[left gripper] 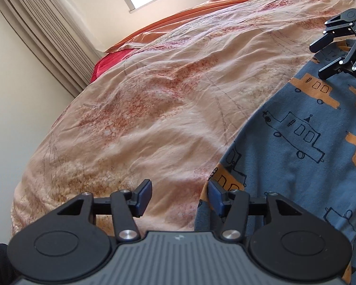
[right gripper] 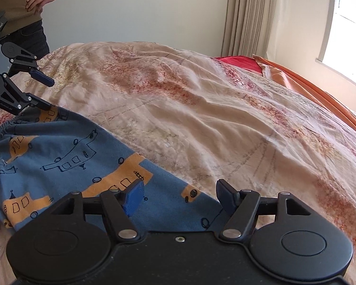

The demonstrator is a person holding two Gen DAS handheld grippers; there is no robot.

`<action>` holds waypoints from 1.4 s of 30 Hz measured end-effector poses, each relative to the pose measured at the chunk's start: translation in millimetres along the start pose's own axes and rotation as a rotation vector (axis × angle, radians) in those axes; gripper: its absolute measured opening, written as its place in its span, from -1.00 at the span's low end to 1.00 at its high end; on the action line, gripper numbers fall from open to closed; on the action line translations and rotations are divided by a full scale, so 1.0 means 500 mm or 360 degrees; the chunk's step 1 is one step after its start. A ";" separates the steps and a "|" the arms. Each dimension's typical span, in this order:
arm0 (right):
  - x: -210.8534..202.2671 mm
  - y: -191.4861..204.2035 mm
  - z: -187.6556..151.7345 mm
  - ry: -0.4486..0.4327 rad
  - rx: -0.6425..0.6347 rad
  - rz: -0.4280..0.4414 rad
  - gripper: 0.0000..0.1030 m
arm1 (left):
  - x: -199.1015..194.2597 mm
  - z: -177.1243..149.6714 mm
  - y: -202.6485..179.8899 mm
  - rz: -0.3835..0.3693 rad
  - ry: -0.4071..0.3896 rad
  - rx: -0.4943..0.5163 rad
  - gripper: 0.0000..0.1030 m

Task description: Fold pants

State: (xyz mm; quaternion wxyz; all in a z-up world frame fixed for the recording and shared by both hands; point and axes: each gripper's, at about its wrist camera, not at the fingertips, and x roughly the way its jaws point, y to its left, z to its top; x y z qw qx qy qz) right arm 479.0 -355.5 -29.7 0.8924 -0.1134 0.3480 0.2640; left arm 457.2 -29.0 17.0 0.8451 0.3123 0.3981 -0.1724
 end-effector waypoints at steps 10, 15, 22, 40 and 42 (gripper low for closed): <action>0.009 0.007 -0.003 0.0021 -0.0013 -0.0012 0.35 | 0.010 0.003 -0.013 -0.0041 -0.0016 0.0008 0.11; 0.004 -0.003 -0.005 0.0016 -0.0003 -0.0025 0.35 | 0.011 0.010 -0.020 -0.0054 -0.0027 0.0030 0.11; 0.007 -0.010 -0.013 0.0025 0.0012 -0.0025 0.35 | 0.023 0.005 -0.014 -0.0084 0.0002 0.0000 0.08; 0.004 0.001 -0.009 0.0037 -0.0022 -0.0007 0.21 | 0.027 0.002 -0.035 -0.0181 0.0031 0.0023 -0.54; 0.001 0.003 -0.011 0.0020 -0.0033 -0.0011 0.04 | 0.028 0.001 -0.036 -0.0187 0.0036 0.0021 -0.65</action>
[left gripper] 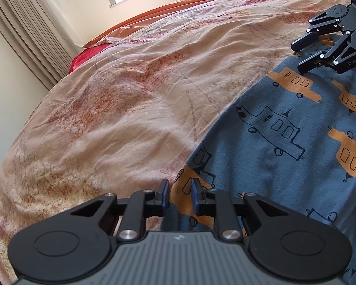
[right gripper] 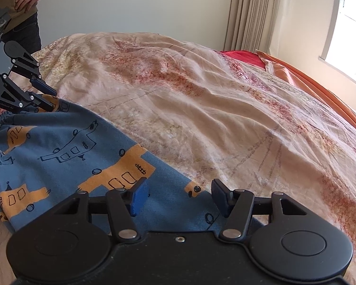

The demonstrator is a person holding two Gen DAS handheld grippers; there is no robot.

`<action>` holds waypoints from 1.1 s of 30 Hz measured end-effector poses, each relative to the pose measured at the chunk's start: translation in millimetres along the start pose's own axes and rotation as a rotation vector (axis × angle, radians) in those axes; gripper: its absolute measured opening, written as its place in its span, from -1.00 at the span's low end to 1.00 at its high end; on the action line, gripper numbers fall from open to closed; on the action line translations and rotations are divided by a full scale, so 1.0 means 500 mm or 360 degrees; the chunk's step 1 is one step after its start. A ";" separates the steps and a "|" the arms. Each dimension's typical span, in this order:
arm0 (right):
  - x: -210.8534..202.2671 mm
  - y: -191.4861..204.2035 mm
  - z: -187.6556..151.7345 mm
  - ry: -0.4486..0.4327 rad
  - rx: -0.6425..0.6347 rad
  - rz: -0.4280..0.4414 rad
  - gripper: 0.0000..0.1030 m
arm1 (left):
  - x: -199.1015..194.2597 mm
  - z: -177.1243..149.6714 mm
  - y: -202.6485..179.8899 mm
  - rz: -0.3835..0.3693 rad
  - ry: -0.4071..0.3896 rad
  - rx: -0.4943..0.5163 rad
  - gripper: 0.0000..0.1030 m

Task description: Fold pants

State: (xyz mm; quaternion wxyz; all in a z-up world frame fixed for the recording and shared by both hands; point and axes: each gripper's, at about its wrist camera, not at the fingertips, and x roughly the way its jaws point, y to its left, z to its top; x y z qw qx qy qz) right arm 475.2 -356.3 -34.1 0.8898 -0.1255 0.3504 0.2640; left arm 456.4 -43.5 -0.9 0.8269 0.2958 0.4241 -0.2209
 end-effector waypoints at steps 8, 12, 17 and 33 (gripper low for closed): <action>-0.009 0.005 -0.006 -0.0002 -0.0033 0.0049 -0.58 | 0.001 0.002 -0.004 0.0001 -0.0009 -0.0004 -0.94; 0.003 -0.007 0.002 0.0011 0.0015 0.0047 0.00 | 0.002 0.002 -0.003 0.0008 -0.0008 -0.0016 -0.97; 0.034 -0.020 0.006 0.0108 0.0105 0.0121 -0.28 | 0.001 -0.002 -0.006 0.0027 -0.0028 -0.0034 -1.00; -0.236 0.136 -0.020 -0.0337 -0.0028 -0.0224 -1.00 | -0.187 -0.075 -0.040 0.0220 -0.0424 -0.0099 -1.00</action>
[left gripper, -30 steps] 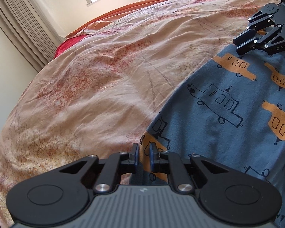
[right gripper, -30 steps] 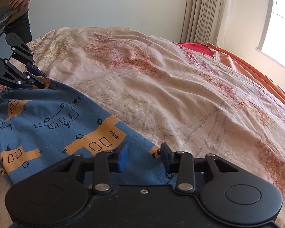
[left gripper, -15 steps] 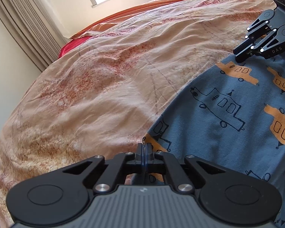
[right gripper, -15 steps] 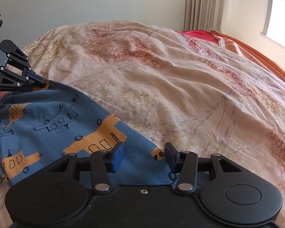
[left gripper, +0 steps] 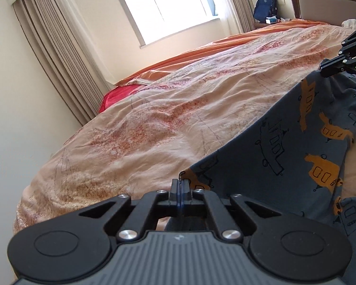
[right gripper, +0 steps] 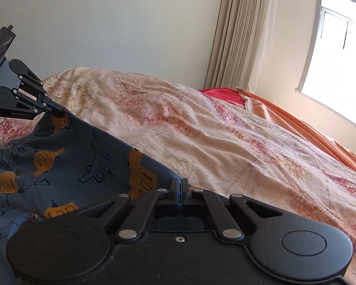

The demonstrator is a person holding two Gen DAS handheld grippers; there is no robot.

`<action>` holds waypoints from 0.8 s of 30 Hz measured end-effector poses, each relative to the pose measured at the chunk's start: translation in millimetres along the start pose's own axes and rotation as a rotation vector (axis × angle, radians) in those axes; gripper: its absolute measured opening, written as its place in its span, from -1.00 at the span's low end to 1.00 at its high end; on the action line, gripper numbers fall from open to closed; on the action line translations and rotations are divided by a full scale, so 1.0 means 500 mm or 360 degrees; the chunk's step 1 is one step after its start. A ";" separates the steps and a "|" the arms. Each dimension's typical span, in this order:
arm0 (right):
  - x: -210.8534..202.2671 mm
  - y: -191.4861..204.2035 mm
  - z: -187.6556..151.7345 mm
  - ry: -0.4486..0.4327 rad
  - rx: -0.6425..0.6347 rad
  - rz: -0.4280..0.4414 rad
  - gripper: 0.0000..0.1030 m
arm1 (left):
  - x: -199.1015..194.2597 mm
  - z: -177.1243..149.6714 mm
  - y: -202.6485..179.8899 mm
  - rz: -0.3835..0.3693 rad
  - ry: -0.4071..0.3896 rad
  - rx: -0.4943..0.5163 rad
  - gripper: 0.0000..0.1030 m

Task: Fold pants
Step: 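Lift the waistband with both grippers and fold it over toward the cuffs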

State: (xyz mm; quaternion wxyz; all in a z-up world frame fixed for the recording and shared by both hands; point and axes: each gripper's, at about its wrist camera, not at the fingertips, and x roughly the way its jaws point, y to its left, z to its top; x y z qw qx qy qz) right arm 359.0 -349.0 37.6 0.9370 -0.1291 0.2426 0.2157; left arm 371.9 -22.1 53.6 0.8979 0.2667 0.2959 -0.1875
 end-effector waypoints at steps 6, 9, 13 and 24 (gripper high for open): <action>-0.185 0.106 -0.023 -0.0166 -0.0025 -0.0101 -1.00 | -0.145 -0.045 -0.033 0.0039 -0.0216 0.0014 -1.00; -0.270 0.172 -0.050 -0.0215 -0.0034 -0.0125 -1.00 | -0.208 -0.081 -0.051 0.0036 -0.0286 0.0027 -1.00; -0.354 0.261 -0.098 -0.0246 -0.0065 -0.0169 -1.00 | -0.258 -0.139 -0.078 0.0043 -0.0302 0.0058 -1.00; -0.292 0.348 -0.191 -0.0008 -0.0269 -0.0039 -0.66 | -0.272 -0.240 -0.140 0.0088 -0.0206 0.0039 -1.00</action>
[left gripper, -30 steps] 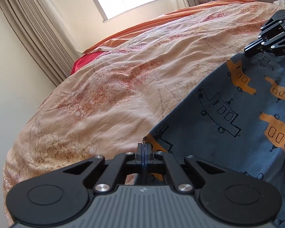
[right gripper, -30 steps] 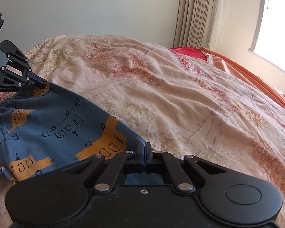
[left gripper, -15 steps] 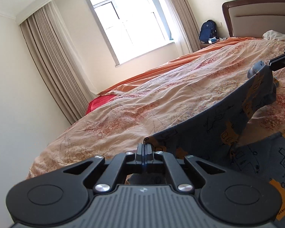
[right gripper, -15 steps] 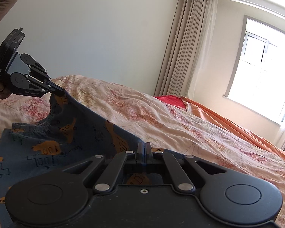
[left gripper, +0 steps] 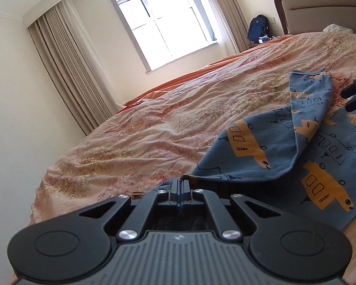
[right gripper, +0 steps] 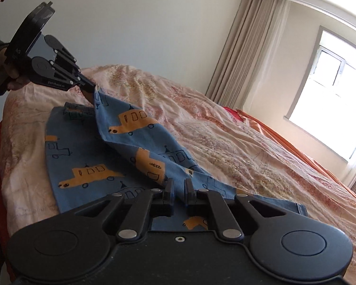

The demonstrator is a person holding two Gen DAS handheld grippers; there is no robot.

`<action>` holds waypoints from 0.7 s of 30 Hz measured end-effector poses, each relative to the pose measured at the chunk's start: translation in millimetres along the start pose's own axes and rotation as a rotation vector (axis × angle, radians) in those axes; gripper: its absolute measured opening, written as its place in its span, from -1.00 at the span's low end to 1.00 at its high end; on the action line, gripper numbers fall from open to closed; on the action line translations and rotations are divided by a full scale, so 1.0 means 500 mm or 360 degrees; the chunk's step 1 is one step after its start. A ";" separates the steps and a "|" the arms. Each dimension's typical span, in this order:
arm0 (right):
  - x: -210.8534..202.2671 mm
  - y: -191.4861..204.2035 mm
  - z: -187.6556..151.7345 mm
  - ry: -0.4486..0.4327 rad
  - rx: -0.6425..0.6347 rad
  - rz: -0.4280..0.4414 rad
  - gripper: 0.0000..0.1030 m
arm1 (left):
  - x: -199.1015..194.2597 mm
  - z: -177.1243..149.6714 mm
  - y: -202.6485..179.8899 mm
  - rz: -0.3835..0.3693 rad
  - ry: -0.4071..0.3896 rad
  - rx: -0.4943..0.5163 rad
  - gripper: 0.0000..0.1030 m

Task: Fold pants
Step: 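Lift the waistband with both grippers and fold it over toward the cuffs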

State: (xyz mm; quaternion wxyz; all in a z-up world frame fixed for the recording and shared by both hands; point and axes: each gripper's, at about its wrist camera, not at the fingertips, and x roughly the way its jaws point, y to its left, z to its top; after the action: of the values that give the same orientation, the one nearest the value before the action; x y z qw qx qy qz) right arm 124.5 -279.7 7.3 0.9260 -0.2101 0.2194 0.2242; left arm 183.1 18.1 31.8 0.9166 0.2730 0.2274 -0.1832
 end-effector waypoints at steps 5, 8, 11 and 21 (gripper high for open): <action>0.071 -0.011 0.036 0.0047 -0.0216 0.0309 -0.13 | -0.002 -0.011 -0.006 0.0010 0.0016 0.0020 -1.00; 0.117 -0.012 0.077 0.0083 -0.0395 0.0475 0.01 | 0.005 -0.019 -0.009 0.0006 0.0032 0.0020 -1.00; 0.163 -0.003 0.117 0.0121 -0.0569 0.0636 0.03 | 0.009 -0.028 -0.013 0.0009 0.0036 0.0028 -1.00; 0.195 0.018 0.125 0.0323 -0.0813 0.0716 -0.85 | 0.004 -0.035 -0.006 0.0007 -0.0003 0.0033 -1.00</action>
State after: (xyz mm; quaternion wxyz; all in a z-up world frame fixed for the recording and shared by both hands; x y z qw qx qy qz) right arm 217.7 -210.4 6.8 0.7445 -0.4025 0.2880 0.4481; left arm 177.8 25.7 16.6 0.9143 0.2828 0.2241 -0.1839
